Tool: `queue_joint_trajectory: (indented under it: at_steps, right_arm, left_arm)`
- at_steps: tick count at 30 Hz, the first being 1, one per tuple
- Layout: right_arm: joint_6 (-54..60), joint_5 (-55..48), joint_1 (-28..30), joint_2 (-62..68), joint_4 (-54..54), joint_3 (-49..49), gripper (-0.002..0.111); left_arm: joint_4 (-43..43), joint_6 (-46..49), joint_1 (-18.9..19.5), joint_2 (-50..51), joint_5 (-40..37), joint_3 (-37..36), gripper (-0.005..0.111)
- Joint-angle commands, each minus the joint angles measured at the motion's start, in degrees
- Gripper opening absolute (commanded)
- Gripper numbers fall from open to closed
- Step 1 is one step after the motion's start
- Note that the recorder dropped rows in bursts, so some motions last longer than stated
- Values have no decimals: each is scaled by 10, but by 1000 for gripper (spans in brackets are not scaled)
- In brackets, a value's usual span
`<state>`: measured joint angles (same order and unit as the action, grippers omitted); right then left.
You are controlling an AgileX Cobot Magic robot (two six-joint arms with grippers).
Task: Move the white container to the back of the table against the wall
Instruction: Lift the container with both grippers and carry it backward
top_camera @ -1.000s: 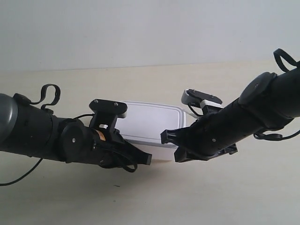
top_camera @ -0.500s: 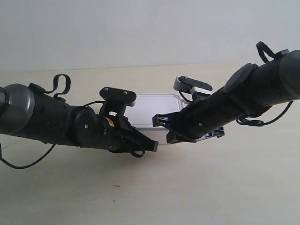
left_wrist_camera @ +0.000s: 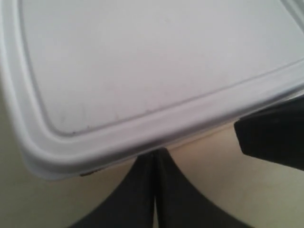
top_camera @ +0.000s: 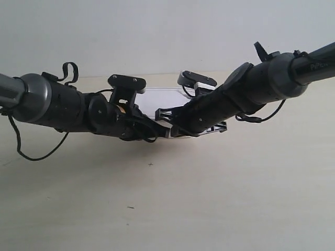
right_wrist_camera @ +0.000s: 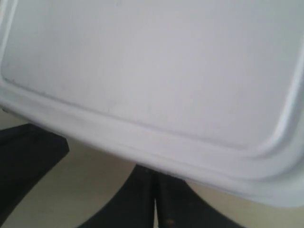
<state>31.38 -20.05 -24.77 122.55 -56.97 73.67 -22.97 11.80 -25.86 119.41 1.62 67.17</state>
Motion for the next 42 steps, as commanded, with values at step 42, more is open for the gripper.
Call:
queue_joint_trajectory:
  at_steps: [42]
  right_arm:
    - [-30,5,59,168,20,263,0]
  left_arm:
    - [51,32,53,177,-49,278,0]
